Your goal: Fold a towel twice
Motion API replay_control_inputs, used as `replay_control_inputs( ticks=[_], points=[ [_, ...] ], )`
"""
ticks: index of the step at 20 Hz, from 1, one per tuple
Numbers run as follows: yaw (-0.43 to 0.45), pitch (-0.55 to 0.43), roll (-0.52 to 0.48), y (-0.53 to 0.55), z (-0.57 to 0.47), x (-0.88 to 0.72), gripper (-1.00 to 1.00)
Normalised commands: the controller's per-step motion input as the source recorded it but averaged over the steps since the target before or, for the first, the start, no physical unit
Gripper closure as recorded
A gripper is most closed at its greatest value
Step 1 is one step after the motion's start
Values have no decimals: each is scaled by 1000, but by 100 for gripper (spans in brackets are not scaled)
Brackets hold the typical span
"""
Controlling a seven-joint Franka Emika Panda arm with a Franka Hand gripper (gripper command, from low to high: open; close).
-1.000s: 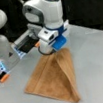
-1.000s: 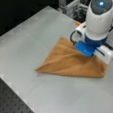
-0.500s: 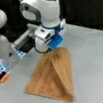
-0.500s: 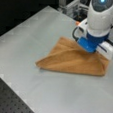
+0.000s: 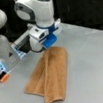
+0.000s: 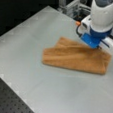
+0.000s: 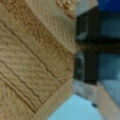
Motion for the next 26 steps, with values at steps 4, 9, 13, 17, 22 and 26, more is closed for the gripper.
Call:
replay_control_inputs(
  ticks=[4, 9, 13, 17, 22, 26],
  points=[
    [-230, -137, 78, 201, -97, -327, 100],
    [-234, -140, 121, 187, -89, -308, 100],
    [-240, -153, 132, 152, -113, -334, 100],
    [-224, -186, 108, 144, -151, -330, 100],
    [-229, -217, 88, 139, -148, -302, 100],
    [-272, -232, 103, 134, -131, -309, 100]
  ],
)
